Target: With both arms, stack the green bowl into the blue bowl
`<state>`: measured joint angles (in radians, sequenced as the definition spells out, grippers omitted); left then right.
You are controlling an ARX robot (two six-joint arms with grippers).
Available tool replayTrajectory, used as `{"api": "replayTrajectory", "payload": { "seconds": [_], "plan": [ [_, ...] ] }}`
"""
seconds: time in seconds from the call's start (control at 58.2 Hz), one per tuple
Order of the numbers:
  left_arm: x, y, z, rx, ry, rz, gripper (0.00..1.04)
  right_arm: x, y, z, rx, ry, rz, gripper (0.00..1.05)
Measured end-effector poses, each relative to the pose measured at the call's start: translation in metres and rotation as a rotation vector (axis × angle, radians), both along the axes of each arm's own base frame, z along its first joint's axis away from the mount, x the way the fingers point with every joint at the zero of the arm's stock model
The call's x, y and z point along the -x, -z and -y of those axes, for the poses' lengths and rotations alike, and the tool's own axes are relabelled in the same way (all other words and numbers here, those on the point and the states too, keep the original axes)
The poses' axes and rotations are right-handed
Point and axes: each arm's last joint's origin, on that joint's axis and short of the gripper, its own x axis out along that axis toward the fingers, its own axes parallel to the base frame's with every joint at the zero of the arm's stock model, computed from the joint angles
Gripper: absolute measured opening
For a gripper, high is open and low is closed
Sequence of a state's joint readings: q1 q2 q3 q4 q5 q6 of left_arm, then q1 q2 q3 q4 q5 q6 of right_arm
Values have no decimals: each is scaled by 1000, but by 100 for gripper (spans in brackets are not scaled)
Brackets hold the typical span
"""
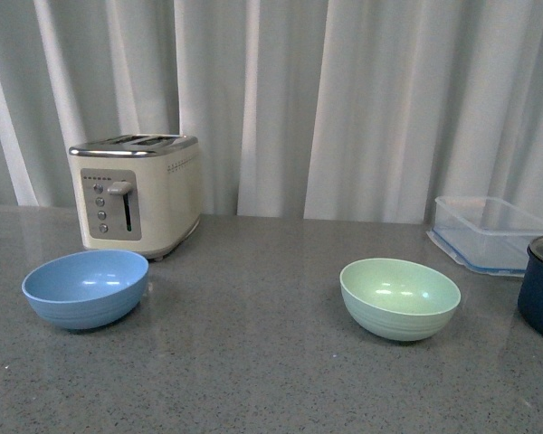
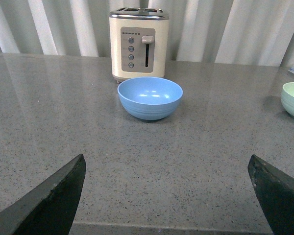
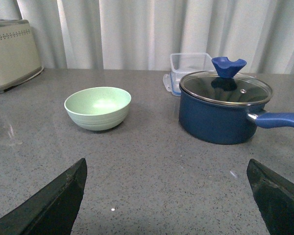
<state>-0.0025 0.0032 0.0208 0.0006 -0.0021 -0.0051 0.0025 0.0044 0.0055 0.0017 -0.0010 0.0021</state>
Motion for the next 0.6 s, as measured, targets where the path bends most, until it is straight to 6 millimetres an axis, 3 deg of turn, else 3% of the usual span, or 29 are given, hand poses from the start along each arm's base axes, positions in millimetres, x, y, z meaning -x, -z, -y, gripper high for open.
{"api": "replayTrajectory", "payload": {
  "seconds": [0.549,0.601],
  "plan": [
    [0,0,0,0,-1,0,98,0,0,0,0,0,0,95],
    [-2,4,-1,-103,-123,-93,98,0,0,0,0,0,0,95]
  ]
}}
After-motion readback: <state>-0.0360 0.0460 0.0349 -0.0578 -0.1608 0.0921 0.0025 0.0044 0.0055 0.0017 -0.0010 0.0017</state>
